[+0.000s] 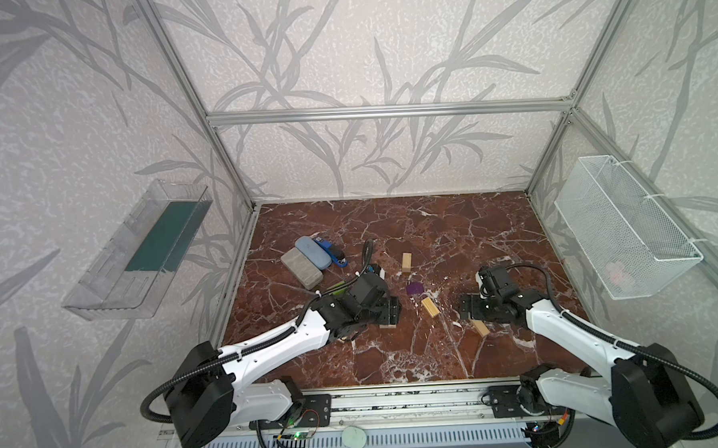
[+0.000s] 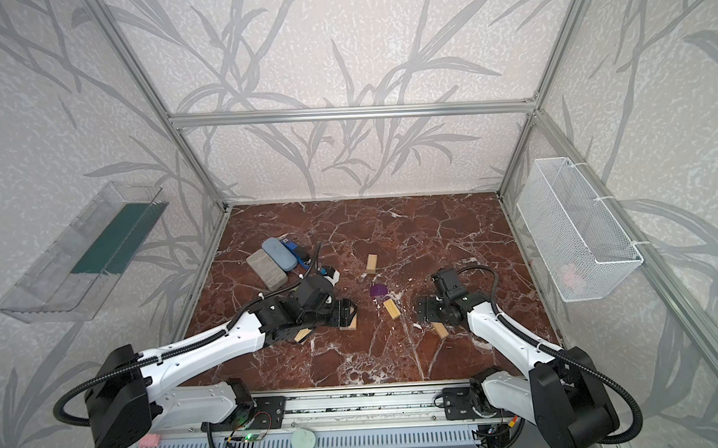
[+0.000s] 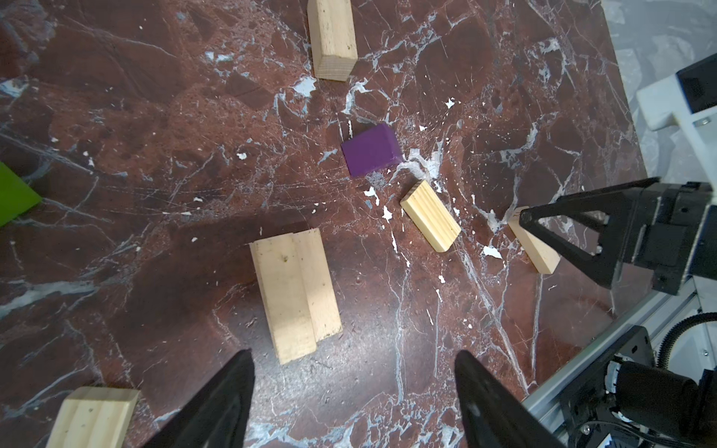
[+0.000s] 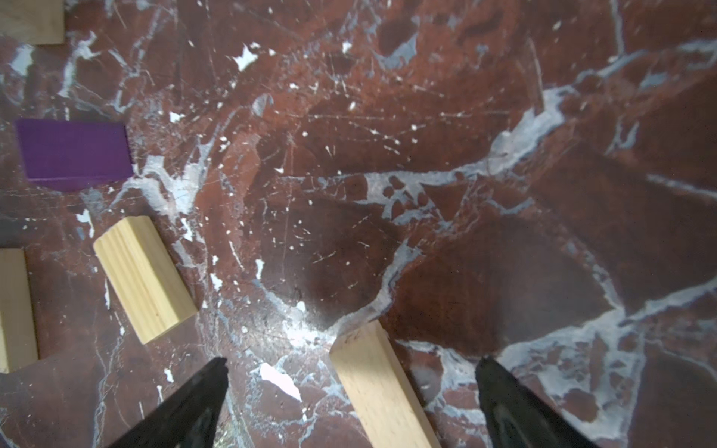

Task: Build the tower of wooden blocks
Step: 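Reach the right gripper to a wooden block marked 72 and grasp it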

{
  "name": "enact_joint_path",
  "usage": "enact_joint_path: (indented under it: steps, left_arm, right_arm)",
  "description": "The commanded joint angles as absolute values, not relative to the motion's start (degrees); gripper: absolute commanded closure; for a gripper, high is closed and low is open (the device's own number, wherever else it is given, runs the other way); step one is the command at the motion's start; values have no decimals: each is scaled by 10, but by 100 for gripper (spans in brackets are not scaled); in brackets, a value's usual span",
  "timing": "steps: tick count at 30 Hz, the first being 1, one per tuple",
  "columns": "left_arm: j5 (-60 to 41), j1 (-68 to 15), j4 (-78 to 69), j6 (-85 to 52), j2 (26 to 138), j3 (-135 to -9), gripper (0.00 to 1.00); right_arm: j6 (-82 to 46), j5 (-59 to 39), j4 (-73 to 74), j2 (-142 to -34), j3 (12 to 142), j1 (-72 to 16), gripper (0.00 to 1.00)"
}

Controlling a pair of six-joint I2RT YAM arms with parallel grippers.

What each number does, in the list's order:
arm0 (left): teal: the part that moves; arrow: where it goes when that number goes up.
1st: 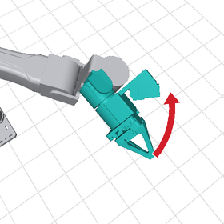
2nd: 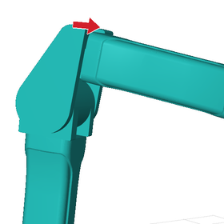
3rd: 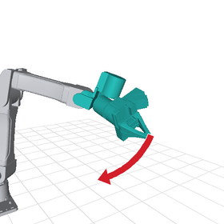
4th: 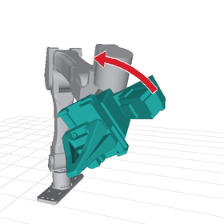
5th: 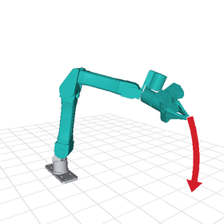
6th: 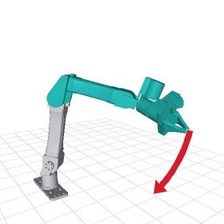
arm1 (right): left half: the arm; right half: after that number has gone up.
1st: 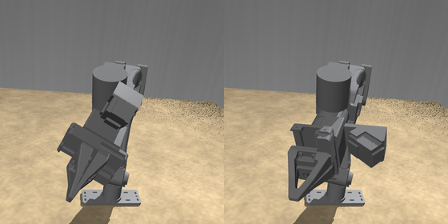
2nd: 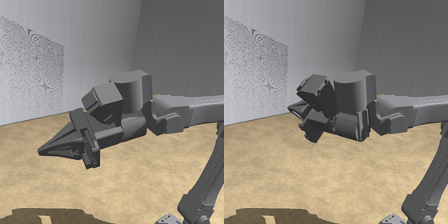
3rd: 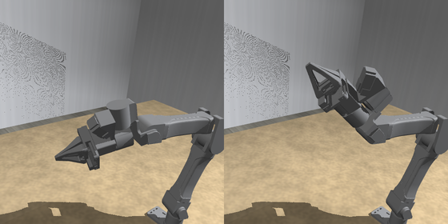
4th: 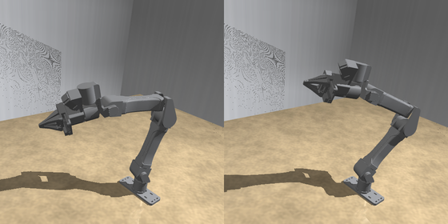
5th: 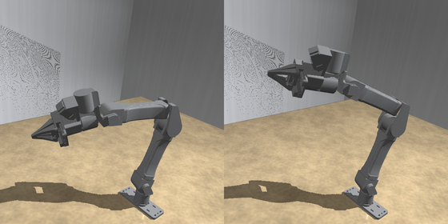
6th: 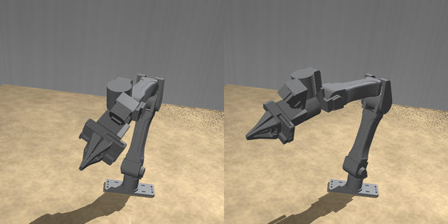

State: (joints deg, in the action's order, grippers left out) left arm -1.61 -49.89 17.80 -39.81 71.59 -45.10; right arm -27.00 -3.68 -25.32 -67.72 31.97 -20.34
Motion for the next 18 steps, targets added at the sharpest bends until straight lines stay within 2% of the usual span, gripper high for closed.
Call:
enact_joint_path:
  steps: [1,5,11,18]
  left_arm:
    - [-21,-502,150,-409,703,-443,16]
    - [-19,-502,148,-413,703,-444,13]
    - [-10,-502,151,-417,696,-438,11]
    - [-1,-501,154,-417,692,-436,11]
  right_arm:
    - [-272,-68,-274,-696,322,-202,4]
    - [-261,-88,-285,-726,338,-201,8]
    - [-265,-102,-300,-739,340,-211,20]
    - [-291,-61,-329,-730,348,-274,33]
